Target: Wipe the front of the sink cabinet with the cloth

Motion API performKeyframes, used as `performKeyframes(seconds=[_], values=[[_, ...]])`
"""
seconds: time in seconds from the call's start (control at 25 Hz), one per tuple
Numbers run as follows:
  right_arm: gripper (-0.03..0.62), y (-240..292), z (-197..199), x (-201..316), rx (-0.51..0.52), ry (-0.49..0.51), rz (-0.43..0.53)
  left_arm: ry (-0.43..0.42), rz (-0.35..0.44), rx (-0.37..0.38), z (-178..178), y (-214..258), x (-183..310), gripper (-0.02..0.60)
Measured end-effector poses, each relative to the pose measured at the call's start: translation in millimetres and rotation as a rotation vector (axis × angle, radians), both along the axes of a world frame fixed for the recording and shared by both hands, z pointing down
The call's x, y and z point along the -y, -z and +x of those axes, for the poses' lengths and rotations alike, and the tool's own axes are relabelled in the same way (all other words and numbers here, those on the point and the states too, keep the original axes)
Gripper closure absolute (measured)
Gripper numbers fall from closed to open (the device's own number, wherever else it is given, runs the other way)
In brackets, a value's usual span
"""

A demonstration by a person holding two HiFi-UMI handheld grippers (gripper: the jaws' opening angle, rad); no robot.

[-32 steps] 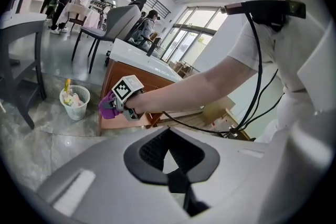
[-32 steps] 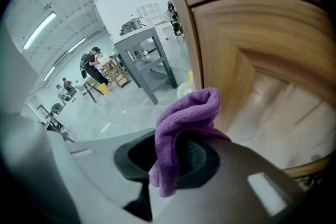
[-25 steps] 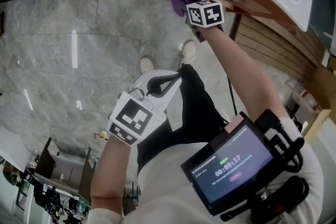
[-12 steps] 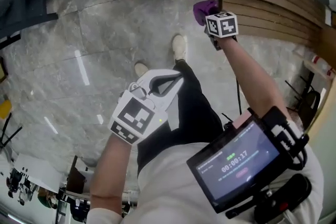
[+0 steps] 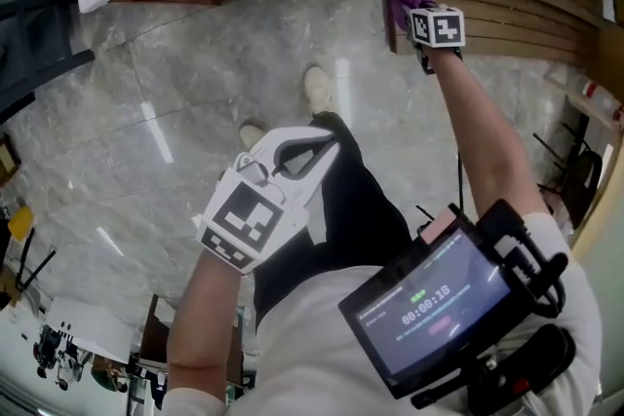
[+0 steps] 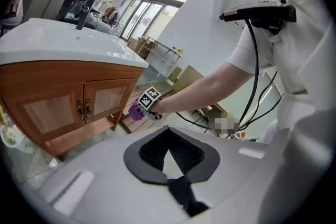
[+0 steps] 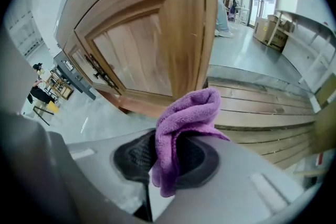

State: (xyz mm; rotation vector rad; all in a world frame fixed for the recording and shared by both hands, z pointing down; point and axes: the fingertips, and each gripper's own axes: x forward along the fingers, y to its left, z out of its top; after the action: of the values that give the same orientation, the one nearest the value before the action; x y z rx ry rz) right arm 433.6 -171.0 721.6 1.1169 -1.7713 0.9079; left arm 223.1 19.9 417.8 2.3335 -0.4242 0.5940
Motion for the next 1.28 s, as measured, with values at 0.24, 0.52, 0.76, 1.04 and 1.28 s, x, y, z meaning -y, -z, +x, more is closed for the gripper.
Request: performKeyframes(seconds=[0.24,0.52,0.76,1.04,1.28], values=[[0.522,-5,3,22,-0.012,0.012,0.000,0.028,-0.002,0.007,7,0,5,0.577],[0.522,-7,-21,41,-0.013,0.067,-0.008,0.067,0.000,0.013,5,5,13,0.577],[0.522,-32,-37,53,-0.025,0.105,-0.023,0.121,-0.016,0.009,1,-13,28,0.577],[0.522,-46,-70,53,-0.011,0.132,-0.022,0.150,-0.026,0.009,-11,-24,27,0.577],[0.522,-43,-109,53,0.009,0.171,-0.020,0.166,-0.027,0.005,-31,-21,27,0.577]])
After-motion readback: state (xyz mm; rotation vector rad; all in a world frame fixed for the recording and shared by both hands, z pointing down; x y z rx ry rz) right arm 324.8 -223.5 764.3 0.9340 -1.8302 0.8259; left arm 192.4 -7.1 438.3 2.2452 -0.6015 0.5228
